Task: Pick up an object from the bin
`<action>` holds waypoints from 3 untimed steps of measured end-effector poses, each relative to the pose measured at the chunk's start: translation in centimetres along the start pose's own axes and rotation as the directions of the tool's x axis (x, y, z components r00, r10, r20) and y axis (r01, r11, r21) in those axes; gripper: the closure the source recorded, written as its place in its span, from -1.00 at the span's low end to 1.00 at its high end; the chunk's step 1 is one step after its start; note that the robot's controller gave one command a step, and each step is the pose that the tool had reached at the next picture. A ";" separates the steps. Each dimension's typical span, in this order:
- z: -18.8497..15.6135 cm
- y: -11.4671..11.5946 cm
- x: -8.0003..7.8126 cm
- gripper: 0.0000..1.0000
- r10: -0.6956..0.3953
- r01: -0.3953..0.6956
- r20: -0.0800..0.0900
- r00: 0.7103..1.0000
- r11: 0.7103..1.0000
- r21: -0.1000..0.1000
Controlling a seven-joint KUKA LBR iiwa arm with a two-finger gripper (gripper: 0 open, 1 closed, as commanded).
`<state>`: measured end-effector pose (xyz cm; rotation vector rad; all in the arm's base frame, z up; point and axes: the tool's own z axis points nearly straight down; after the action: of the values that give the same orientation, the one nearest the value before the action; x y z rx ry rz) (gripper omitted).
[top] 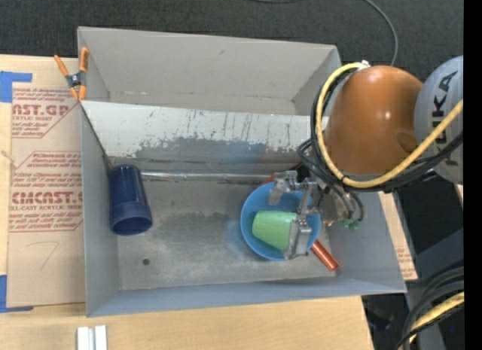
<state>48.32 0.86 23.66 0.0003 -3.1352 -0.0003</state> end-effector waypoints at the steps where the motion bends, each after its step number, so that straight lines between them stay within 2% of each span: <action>1: -0.3 0.0 -0.2 -1.00 0.000 0.000 0.008 1.000 1.000 0.000; 2: 14.3 -5.5 -1.1 -1.00 0.034 -0.034 0.011 0.999 0.999 0.000; 3: 16.3 -7.5 -0.8 -1.00 0.063 -0.063 0.028 0.998 0.998 -0.003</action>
Offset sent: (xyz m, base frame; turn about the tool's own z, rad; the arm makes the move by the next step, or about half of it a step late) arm 0.0094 -0.0638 -0.1666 0.0392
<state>49.01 -6.59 7.34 -0.0989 -3.1621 -0.0037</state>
